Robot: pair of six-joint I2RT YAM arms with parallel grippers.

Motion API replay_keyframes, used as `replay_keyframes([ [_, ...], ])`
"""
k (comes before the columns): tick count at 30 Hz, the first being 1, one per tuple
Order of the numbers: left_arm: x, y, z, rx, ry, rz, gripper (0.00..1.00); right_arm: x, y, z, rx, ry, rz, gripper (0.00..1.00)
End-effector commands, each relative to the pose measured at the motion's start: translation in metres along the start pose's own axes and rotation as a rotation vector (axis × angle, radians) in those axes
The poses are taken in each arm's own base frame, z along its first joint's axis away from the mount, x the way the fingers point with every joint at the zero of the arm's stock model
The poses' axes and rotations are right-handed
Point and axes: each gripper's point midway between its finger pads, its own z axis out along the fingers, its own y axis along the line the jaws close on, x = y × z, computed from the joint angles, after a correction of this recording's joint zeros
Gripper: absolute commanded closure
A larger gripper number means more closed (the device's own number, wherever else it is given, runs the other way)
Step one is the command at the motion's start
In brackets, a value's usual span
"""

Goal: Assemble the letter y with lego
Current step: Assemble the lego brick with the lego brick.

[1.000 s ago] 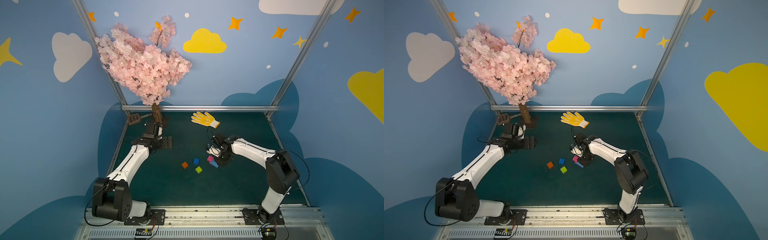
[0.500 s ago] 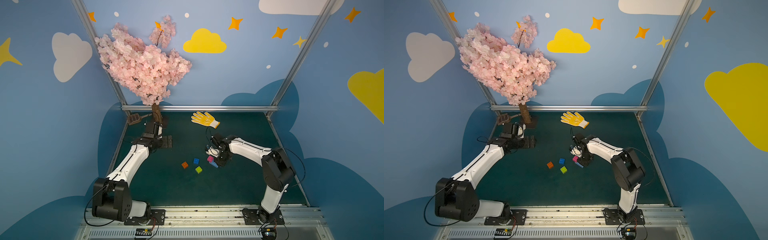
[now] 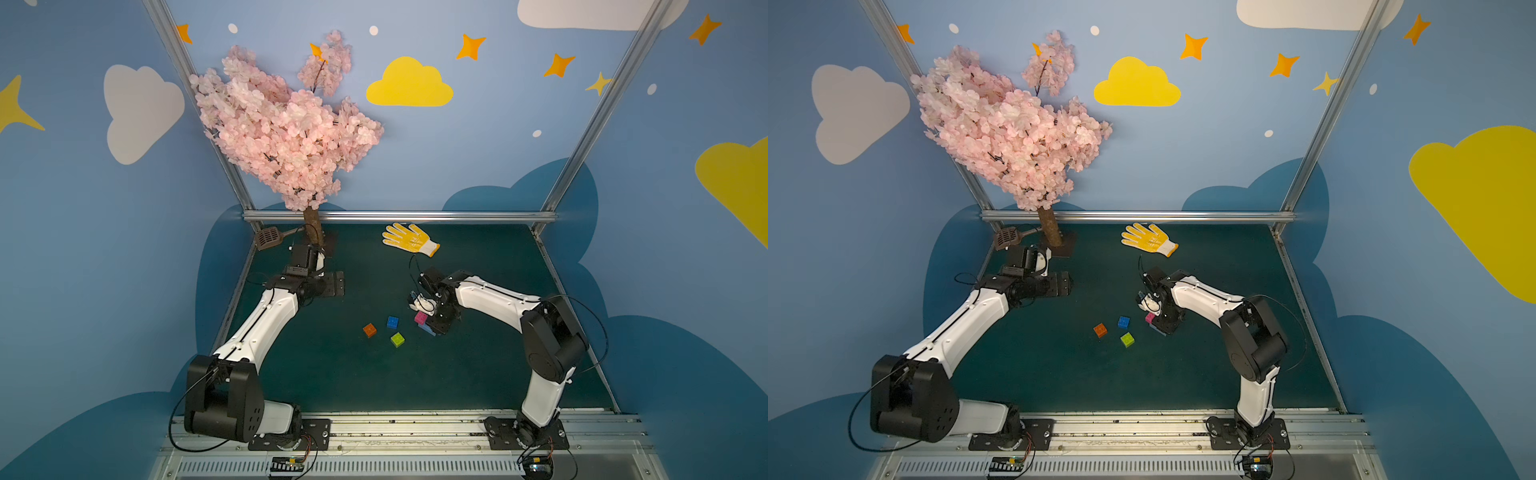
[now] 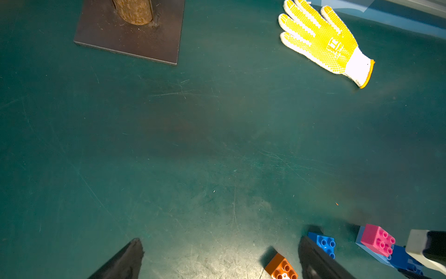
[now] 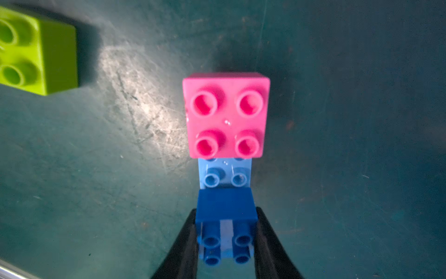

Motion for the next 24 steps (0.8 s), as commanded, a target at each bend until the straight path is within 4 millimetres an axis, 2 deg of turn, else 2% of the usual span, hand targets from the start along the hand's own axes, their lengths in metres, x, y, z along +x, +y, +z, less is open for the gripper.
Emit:
replay_keyframes([
  [1, -0.005, 0.001, -0.003, -0.007, -0.003, -0.008, 0.0, 0.01, 0.005, 0.013, -0.018, 0.066, 0.009, 1.0],
  [14, -0.005, 0.001, -0.003, -0.008, -0.003, -0.009, 0.0, 0.005, 0.004, -0.02, 0.008, -0.028, 0.02, 1.0],
  [18, -0.005, 0.001, -0.003, -0.007, -0.003, -0.009, 0.0, 0.009, 0.005, -0.019, 0.007, -0.006, 0.015, 1.0],
  [24, -0.005, 0.001, -0.003, -0.008, -0.005, -0.009, 0.0, 0.017, 0.004, -0.007, 0.013, 0.044, 0.006, 1.0],
])
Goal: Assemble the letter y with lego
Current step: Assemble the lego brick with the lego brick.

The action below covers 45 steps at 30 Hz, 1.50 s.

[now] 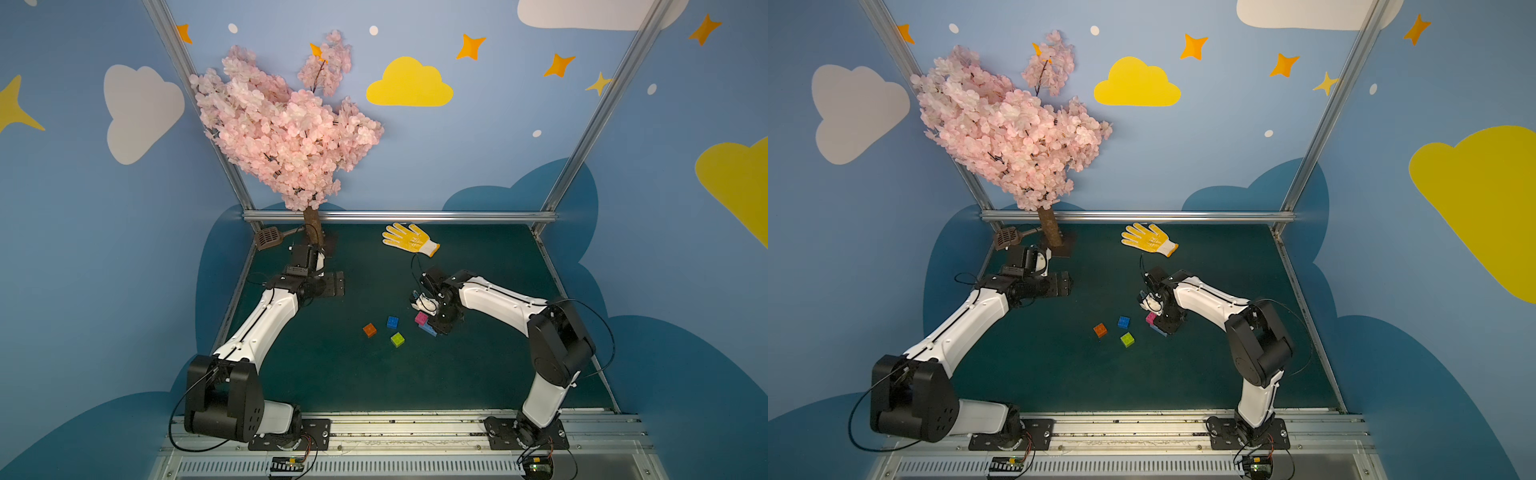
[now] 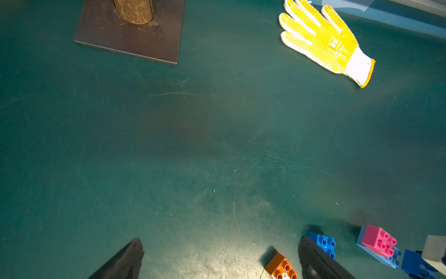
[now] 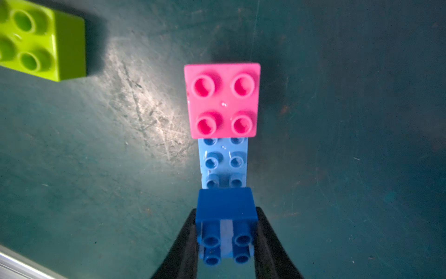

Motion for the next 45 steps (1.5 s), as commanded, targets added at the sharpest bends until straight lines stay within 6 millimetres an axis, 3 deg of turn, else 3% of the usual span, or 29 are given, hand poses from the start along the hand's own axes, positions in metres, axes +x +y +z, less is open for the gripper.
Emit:
replay_keyframes([
  [1, -0.005, 0.001, -0.003, -0.007, -0.006, -0.008, 0.0, 0.011, 0.004, 0.007, -0.006, 0.049, -0.006, 1.0],
  [24, -0.006, 0.002, -0.003, -0.014, -0.005, -0.009, 0.0, 0.011, 0.011, 0.025, -0.018, 0.101, -0.033, 1.0],
  [45, -0.006, 0.003, -0.003, -0.013, -0.004, -0.012, 0.0, 0.014, 0.005, 0.039, -0.007, 0.164, -0.026, 1.0],
])
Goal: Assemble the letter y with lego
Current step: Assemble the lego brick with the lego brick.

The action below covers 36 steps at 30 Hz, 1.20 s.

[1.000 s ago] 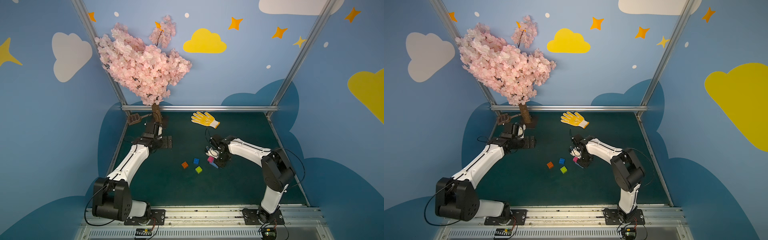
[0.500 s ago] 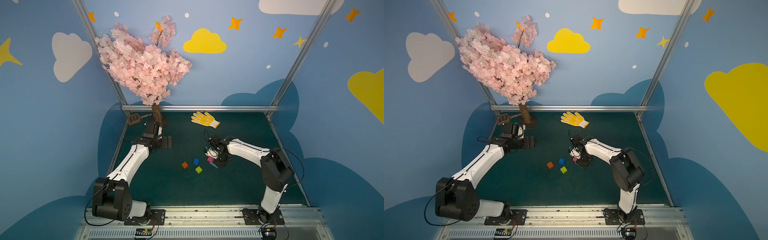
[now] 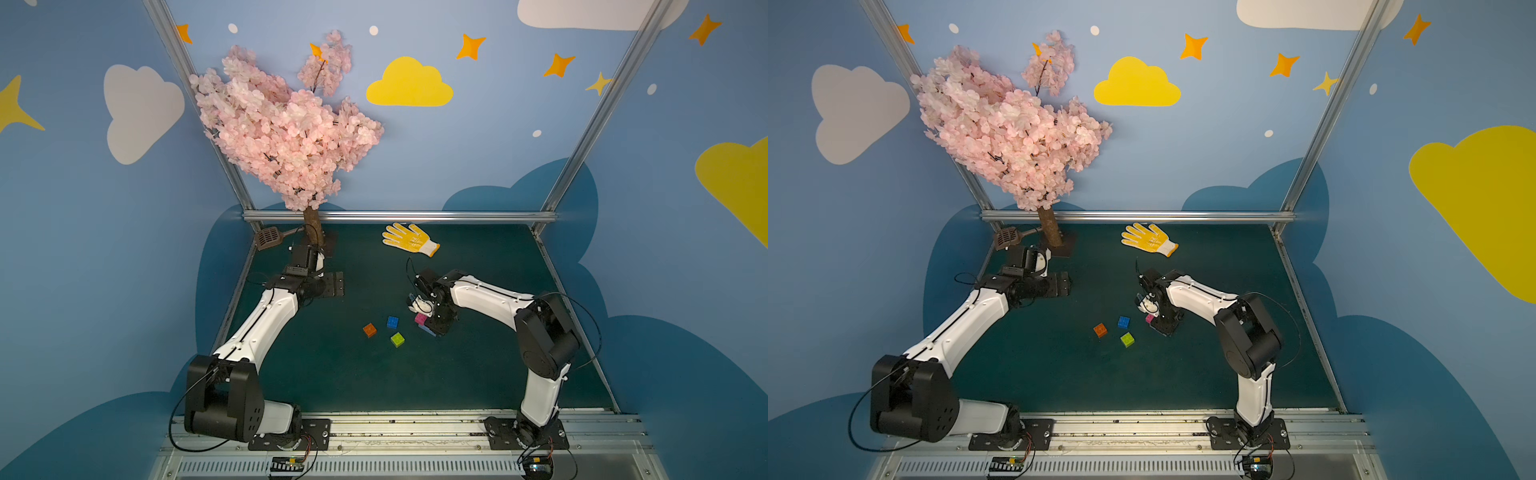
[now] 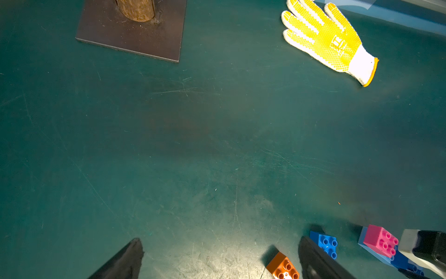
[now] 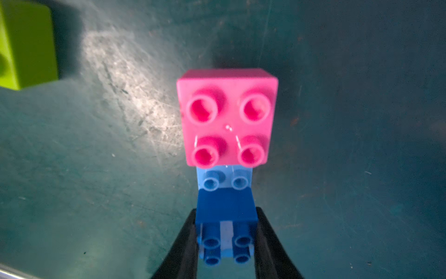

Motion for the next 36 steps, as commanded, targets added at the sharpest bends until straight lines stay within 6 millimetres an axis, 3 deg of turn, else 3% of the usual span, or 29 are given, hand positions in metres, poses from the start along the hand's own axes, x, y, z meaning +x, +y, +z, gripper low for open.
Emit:
replay_keyframes([
  [1, -0.007, 0.001, -0.004, -0.01, -0.011, -0.01, 0.0, 0.014, 0.006, 0.026, -0.023, 0.095, -0.004, 1.0],
  [13, -0.007, 0.001, -0.003, -0.005, -0.009, -0.011, 0.0, 0.018, 0.013, 0.038, -0.047, 0.089, 0.054, 1.0],
  [29, -0.006, 0.002, -0.003, -0.009, -0.009, -0.01, 0.0, 0.018, 0.013, 0.037, -0.049, 0.071, 0.082, 1.0],
  [32, -0.006, 0.002, -0.003, -0.009, -0.009, -0.01, 0.0, 0.013, 0.01, 0.028, -0.036, 0.04, 0.087, 0.88],
  [35, -0.006, 0.002, -0.003, -0.011, -0.01, -0.01, 0.0, 0.005, 0.005, 0.013, -0.031, -0.006, 0.093, 0.61],
  [36, -0.006, 0.003, -0.003, -0.015, -0.01, -0.009, 0.0, 0.003, 0.003, 0.008, -0.029, -0.017, 0.094, 0.57],
])
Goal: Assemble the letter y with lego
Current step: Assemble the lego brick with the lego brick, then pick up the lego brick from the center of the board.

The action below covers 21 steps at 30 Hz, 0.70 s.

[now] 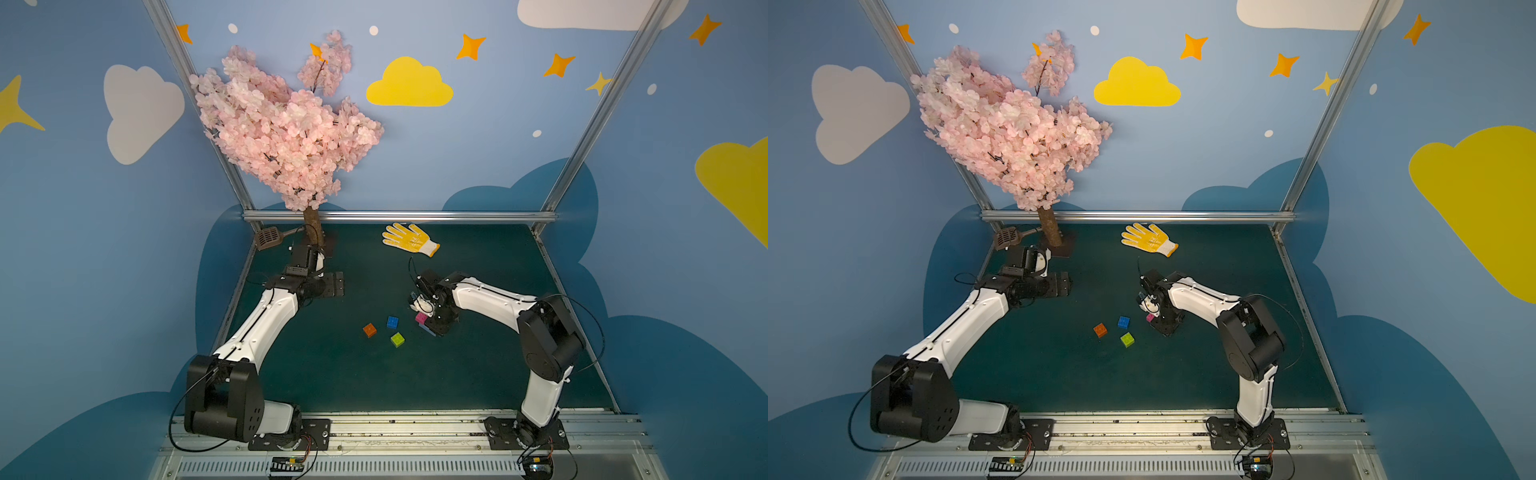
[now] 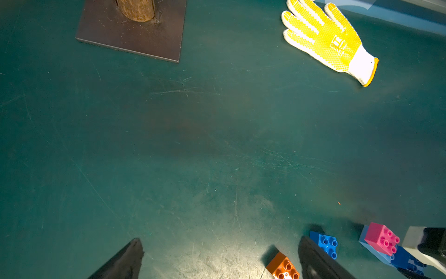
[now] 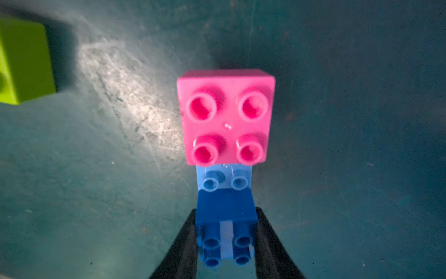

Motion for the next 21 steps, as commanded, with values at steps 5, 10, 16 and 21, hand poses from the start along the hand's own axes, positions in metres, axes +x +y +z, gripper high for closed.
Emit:
replay_keyframes([
  [5, -0.007, 0.004, -0.004, -0.021, -0.015, -0.006, 0.0, -0.007, -0.002, -0.008, -0.027, -0.035, 0.016, 0.52],
  [10, -0.008, 0.005, -0.005, -0.031, -0.027, -0.02, 0.0, -0.015, -0.006, -0.009, -0.022, -0.045, 0.021, 0.51],
  [16, -0.008, 0.0, -0.001, 0.002, -0.007, -0.036, 0.0, -0.028, -0.002, -0.002, -0.06, -0.077, 0.04, 0.52],
  [21, -0.008, -0.002, -0.001, 0.011, -0.009, -0.033, 0.0, -0.031, 0.0, 0.008, -0.072, -0.058, 0.052, 0.52],
])
